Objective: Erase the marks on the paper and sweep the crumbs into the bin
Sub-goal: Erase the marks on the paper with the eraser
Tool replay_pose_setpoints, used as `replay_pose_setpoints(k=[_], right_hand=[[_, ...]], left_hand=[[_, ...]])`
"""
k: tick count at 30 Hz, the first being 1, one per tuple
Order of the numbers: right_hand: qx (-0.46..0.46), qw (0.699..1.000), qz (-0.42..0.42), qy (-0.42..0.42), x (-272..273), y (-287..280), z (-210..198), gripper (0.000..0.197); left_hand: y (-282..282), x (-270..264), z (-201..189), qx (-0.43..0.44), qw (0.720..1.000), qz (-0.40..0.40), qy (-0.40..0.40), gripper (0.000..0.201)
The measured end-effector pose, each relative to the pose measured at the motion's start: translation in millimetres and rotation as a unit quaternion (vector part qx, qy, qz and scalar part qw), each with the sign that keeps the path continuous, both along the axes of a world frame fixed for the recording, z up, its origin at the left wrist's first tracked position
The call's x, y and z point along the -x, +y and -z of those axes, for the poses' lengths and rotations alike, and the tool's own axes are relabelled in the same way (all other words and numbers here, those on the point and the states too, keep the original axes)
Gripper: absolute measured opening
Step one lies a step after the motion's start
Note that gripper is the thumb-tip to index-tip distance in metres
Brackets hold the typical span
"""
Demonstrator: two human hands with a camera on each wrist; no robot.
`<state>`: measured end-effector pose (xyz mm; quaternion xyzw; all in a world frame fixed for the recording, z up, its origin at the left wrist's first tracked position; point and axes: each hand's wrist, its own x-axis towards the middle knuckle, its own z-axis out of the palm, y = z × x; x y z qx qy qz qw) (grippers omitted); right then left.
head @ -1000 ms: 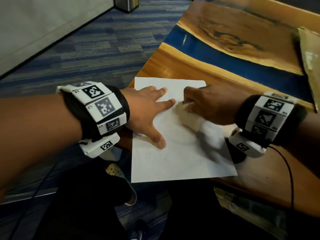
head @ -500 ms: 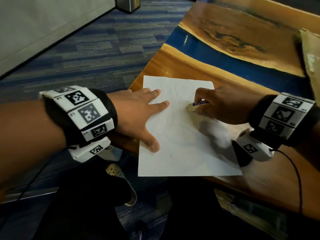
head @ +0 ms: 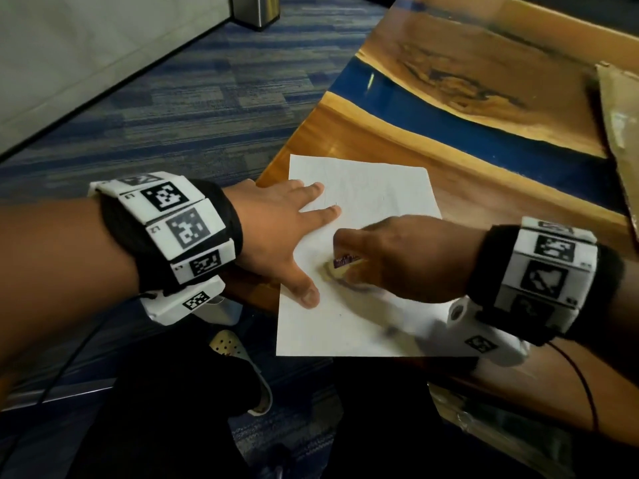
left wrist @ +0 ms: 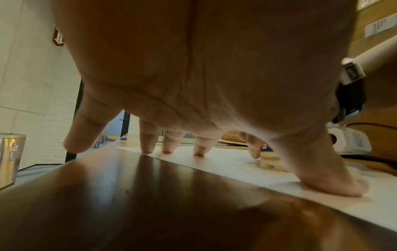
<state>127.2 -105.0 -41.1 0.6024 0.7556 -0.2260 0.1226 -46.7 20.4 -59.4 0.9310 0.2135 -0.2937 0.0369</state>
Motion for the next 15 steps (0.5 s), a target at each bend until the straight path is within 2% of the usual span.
replay_pose_setpoints(k=[4, 5, 8, 9, 12, 13, 15], right_hand=[[-0.037, 0.990, 0.103, -0.089, -27.4, 14.2, -8.9, 0.019], [-0.047, 0.989, 0.098, -0.096, -26.0, 11.8, -7.6, 0.018], [-0.033, 0.999, 0.002, -0.010, -3.7, 1.0, 0.2, 0.019], [-0.021, 1.000, 0.001, -0.007, -1.4, 1.9, 0.4, 0.019], [-0.041, 0.992, 0.093, -0.077, -15.3, 16.9, -7.1, 0.020], [-0.060, 0.990, 0.093, -0.086, -14.3, 17.2, -7.3, 0.019], [-0.066, 0.996, 0.029, -0.043, 0.2, 10.2, -4.2, 0.020]], left_hand=[[-2.4, -2.5, -3.3, -0.003, 1.000, -0.002, 0.006, 0.135], [-2.8, -1.7, -3.2, -0.004, 1.000, -0.001, 0.008, 0.135], [-2.6, 2.4, -0.9, -0.005, 1.000, 0.009, 0.003, 0.135], [-2.4, 3.0, -0.8, -0.005, 1.000, 0.012, 0.001, 0.135], [-4.4, 3.0, -1.0, -0.003, 1.000, 0.008, 0.001, 0.135], [-4.7, 3.0, -0.5, -0.002, 1.000, 0.005, 0.000, 0.135], [-4.5, 4.5, 0.6, 0.001, 1.000, 0.003, -0.006, 0.134]])
